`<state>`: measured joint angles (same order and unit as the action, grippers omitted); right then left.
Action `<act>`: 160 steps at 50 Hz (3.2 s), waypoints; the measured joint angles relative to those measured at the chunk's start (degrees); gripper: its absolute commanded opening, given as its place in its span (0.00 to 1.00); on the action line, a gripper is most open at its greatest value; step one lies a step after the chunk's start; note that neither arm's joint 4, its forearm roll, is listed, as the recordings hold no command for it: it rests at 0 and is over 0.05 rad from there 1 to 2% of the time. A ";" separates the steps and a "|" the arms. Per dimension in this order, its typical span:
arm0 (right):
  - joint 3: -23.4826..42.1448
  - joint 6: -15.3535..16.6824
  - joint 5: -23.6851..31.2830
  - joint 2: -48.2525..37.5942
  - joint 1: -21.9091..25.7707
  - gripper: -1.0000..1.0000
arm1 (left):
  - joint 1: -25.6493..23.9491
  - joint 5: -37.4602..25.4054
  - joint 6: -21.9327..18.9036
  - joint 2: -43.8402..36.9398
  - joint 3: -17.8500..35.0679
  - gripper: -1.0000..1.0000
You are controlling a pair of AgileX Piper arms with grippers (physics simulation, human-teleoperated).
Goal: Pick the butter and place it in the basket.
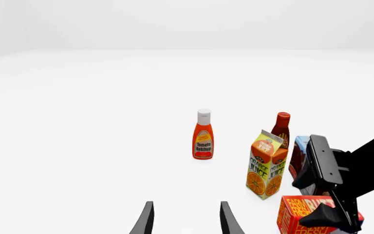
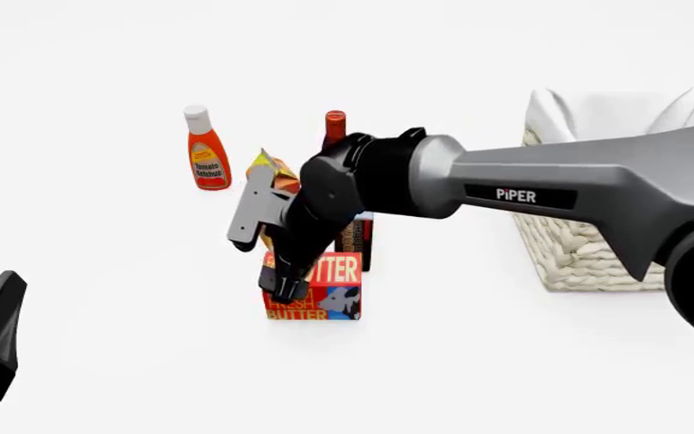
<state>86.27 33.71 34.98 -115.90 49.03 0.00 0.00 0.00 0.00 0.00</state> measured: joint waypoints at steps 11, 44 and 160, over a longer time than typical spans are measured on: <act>0.08 0.06 -0.06 -0.46 -0.17 1.00 | 0.00 0.00 0.00 0.00 0.00 1.00; 0.19 -0.79 0.13 -2.31 -0.31 1.00 | 0.00 0.00 0.00 0.00 0.00 1.00; -4.14 -2.37 -0.08 8.37 2.35 0.00 | 0.00 0.00 0.00 0.00 0.00 1.00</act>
<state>82.12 31.33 34.90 -107.53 51.38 0.00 0.00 0.00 0.00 0.00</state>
